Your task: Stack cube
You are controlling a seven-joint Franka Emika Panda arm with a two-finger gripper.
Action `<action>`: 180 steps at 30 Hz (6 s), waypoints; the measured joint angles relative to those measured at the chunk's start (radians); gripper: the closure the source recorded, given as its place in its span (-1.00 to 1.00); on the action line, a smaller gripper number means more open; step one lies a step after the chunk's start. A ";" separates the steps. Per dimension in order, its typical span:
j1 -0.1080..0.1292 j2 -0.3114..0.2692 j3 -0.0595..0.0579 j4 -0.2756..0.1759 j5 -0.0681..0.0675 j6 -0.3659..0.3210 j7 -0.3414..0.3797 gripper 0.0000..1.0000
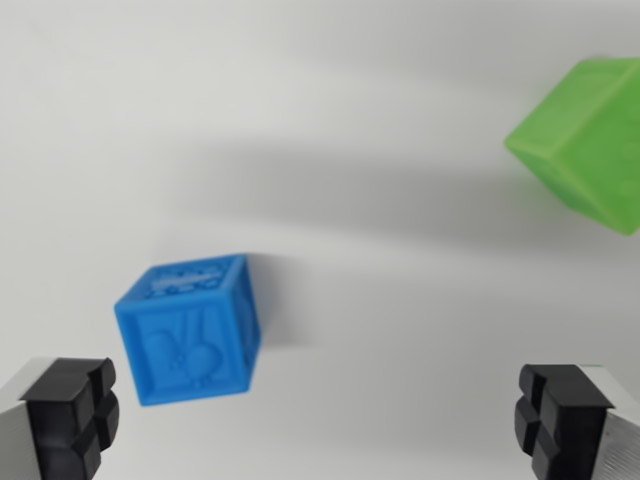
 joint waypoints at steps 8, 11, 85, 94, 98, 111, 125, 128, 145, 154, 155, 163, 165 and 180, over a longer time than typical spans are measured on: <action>0.019 0.021 0.014 -0.057 0.000 0.079 -0.004 -1.00; 0.028 0.034 0.019 -0.077 0.000 0.111 -0.004 -1.00; 0.128 0.332 -0.006 -0.120 -0.032 0.452 0.012 1.00; 0.128 0.320 -0.006 -0.124 -0.032 0.446 0.012 1.00; 0.127 0.307 -0.005 -0.126 -0.032 0.437 0.012 1.00; 0.121 0.244 0.002 -0.142 -0.031 0.391 0.010 1.00; 0.115 0.148 0.012 -0.161 -0.018 0.315 0.001 1.00; 0.115 0.126 0.012 -0.165 -0.013 0.298 -0.002 1.00; 0.116 -0.021 0.014 -0.175 0.008 0.162 -0.018 1.00; 0.115 -0.073 0.010 -0.171 0.014 0.111 -0.016 1.00; 0.114 -0.071 0.009 -0.170 0.014 0.111 -0.014 1.00; 0.099 -0.050 -0.010 -0.152 0.014 0.110 0.013 1.00; 0.097 -0.048 -0.013 -0.149 0.014 0.110 0.019 1.00; 0.070 -0.015 -0.045 -0.110 0.018 0.104 0.076 1.00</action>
